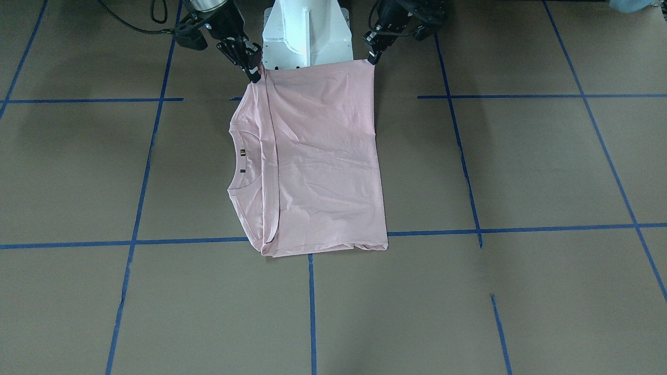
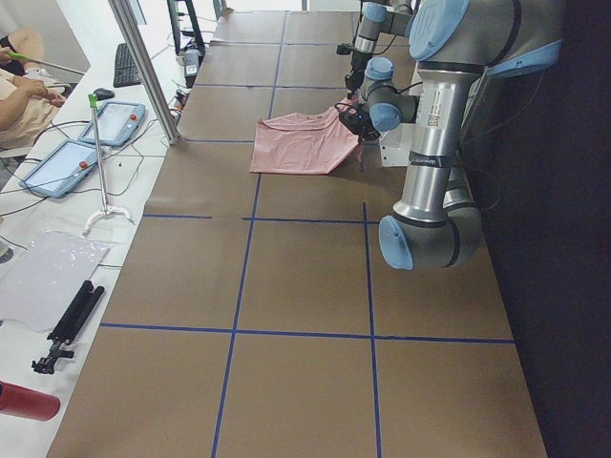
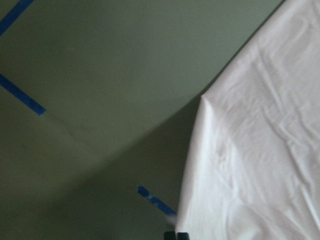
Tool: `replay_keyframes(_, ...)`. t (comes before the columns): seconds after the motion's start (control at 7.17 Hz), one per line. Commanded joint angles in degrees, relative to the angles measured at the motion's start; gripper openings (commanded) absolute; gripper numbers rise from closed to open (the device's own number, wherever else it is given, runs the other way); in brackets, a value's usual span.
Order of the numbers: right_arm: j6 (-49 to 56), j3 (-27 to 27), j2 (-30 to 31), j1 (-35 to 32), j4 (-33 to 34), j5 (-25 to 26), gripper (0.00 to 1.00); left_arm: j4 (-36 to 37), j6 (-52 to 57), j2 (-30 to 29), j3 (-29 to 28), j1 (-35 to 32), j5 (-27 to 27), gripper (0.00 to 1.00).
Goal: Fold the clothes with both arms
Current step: 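Lift the near edge with both grippers and fold it away from the robot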
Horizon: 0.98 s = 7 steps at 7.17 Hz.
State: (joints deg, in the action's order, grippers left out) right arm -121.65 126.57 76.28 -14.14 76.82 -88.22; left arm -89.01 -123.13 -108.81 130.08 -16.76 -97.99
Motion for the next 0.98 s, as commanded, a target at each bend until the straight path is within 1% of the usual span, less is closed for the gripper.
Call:
replay_keyframes(0.0,1.41,-12.40,-11.86,-13.66,0.00,-11.39,0.00,0.59,6.71,-9.54,-10.59,-9.91,0.16,0.00)
replay_keyframes(0.14,2.81,-18.15,-15.42,-18.51,-0.09,-11.88,0.00,-0.02,11.11,-10.10,-13.51,-13.44,0.42,0.00)
replay_keyframes(0.28,5.87,-22.99,-17.63,-20.73,-0.35,-11.88,0.00,-3.68,14.81,-11.24,-18.41,-16.09,2.34,0.00)
replay_keyframes(0.42,6.33,-27.13,-20.18,-22.15,-0.53,-11.97,0.00,-8.06,16.76,-12.90,-24.55,-17.77,3.75,0.00)
replay_keyframes(0.56,6.34,-30.65,-21.25,-22.16,-0.97,-12.06,0.00,-9.41,18.43,-13.18,-27.22,-17.96,4.03,0.00)
replay_keyframes(0.84,6.42,-33.40,-23.10,-22.25,-0.88,-11.97,0.00,-9.77,18.45,-13.27,-28.30,-17.96,4.03,0.00)
